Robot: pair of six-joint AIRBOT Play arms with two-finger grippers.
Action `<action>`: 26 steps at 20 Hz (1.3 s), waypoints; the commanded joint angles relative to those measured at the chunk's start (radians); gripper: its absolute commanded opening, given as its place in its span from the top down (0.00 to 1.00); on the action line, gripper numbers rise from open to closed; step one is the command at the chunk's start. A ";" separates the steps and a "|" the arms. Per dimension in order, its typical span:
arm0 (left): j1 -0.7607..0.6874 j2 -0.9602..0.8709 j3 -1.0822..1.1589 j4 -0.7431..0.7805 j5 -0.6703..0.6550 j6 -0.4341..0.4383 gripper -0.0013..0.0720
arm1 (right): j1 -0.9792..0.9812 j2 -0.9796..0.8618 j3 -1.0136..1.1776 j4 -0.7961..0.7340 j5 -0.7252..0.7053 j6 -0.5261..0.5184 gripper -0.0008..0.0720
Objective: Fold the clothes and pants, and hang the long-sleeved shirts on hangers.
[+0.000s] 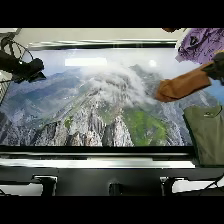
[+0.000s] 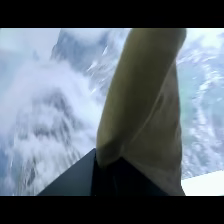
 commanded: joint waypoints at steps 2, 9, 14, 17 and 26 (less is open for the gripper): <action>0.000 0.000 0.000 -0.032 0.000 -0.002 0.96 | -0.092 0.055 0.022 -0.153 0.005 0.109 0.96; -0.016 0.000 0.000 -0.047 0.000 -0.002 0.96 | -0.127 0.100 0.022 -0.422 0.031 0.294 0.96; -0.023 0.000 0.000 -0.048 -0.002 -0.001 0.96 | -0.127 0.113 0.022 -0.599 0.117 0.409 0.96; -0.023 0.000 0.000 -0.047 -0.009 0.001 0.96 | -0.127 0.119 0.022 -0.680 0.247 0.408 0.96; -0.023 0.000 0.000 -0.047 -0.053 0.001 0.96 | -0.127 0.222 -0.276 -0.863 0.380 0.289 0.95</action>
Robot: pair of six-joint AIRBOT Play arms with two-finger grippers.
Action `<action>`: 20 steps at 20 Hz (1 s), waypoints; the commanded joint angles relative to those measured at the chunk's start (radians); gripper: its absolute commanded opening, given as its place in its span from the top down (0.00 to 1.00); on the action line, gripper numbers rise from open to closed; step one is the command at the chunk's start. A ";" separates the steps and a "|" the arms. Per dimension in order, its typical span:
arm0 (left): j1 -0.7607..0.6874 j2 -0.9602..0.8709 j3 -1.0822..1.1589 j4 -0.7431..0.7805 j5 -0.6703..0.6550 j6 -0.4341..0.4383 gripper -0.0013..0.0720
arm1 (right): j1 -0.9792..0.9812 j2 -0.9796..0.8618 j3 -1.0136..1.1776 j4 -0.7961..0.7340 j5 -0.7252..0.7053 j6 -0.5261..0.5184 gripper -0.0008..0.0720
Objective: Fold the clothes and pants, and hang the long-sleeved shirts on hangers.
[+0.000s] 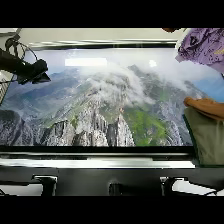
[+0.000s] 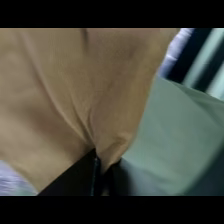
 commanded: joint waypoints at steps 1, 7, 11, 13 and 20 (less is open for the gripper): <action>0.000 0.000 0.000 0.000 -0.012 0.000 0.96 | 0.000 0.095 -0.231 -0.077 -0.020 -0.024 0.95; 0.000 0.000 0.000 0.000 -0.012 0.000 0.96 | 0.000 0.247 -0.590 -0.139 -0.132 0.012 0.95; 0.000 0.000 0.000 0.000 -0.012 0.000 0.96 | 0.000 0.249 -0.672 -0.189 -0.111 0.012 0.95; 0.000 0.000 0.000 0.000 -0.012 0.000 0.96 | 0.000 0.249 -0.697 -0.203 -0.100 0.013 0.95; 0.000 0.000 0.000 0.000 -0.011 0.000 0.96 | 0.000 0.249 -0.763 -0.269 -0.071 0.021 0.95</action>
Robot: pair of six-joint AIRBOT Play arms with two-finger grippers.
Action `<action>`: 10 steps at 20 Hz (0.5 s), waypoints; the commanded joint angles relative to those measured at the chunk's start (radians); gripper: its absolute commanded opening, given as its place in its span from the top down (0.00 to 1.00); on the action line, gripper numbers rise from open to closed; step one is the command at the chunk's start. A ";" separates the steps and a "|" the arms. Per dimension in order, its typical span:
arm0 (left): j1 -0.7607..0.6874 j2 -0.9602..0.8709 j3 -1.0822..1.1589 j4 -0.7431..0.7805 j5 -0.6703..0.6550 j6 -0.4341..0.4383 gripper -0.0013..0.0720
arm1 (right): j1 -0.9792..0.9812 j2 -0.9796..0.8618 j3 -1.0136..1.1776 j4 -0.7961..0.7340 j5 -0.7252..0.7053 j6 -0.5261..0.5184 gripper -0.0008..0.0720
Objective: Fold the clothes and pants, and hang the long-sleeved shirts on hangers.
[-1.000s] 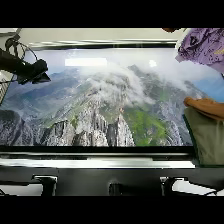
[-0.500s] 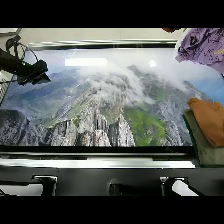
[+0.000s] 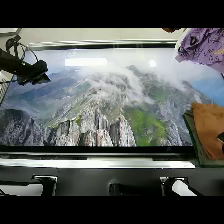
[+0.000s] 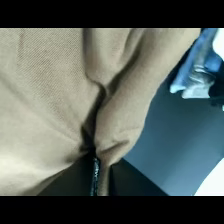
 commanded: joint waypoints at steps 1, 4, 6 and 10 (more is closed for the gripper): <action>0.000 0.000 0.000 0.000 0.001 0.000 0.96 | -0.001 0.001 -0.046 -0.051 0.016 0.003 0.95; -0.001 0.000 0.000 0.000 0.000 0.000 0.96 | -0.001 0.001 -0.053 -0.130 -0.007 0.004 0.66; 0.000 0.000 0.000 0.000 0.000 0.000 0.96 | 0.000 0.001 -0.034 -0.121 -0.030 0.003 0.32; 0.000 0.001 0.000 0.000 -0.013 0.066 0.96 | 0.004 0.007 0.166 0.212 -0.235 -0.099 0.51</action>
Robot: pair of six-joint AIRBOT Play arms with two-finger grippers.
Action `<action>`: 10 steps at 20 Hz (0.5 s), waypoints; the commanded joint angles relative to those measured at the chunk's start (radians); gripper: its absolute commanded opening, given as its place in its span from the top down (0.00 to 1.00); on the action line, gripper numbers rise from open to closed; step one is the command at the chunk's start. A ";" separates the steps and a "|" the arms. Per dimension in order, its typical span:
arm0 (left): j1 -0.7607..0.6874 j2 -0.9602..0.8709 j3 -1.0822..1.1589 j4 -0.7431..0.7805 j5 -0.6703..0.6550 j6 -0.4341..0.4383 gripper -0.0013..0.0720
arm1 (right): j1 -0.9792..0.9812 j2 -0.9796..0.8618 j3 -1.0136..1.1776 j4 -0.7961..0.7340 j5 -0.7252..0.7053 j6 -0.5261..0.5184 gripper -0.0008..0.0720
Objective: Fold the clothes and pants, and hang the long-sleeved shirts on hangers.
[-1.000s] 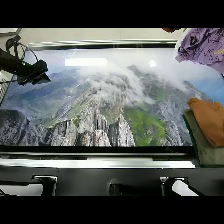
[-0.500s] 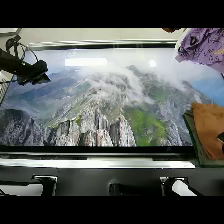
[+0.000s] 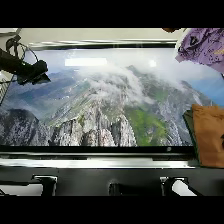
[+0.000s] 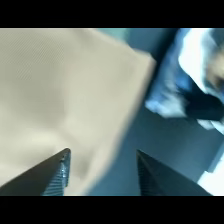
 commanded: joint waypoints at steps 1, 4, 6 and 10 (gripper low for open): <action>0.001 0.004 0.000 0.000 -0.027 0.077 0.96 | 0.020 0.016 0.158 0.366 -0.250 -0.129 0.69; -0.003 0.036 0.000 0.001 -0.029 0.133 0.96 | 0.198 0.047 0.231 0.613 -0.420 -0.307 0.96; -0.030 0.077 -0.011 0.004 -0.027 0.187 0.96 | 0.398 0.049 0.230 0.606 -0.400 -0.328 0.95; -0.167 0.266 -0.252 0.124 0.076 0.190 0.96 | 0.803 0.048 0.177 0.541 -0.379 -0.318 0.95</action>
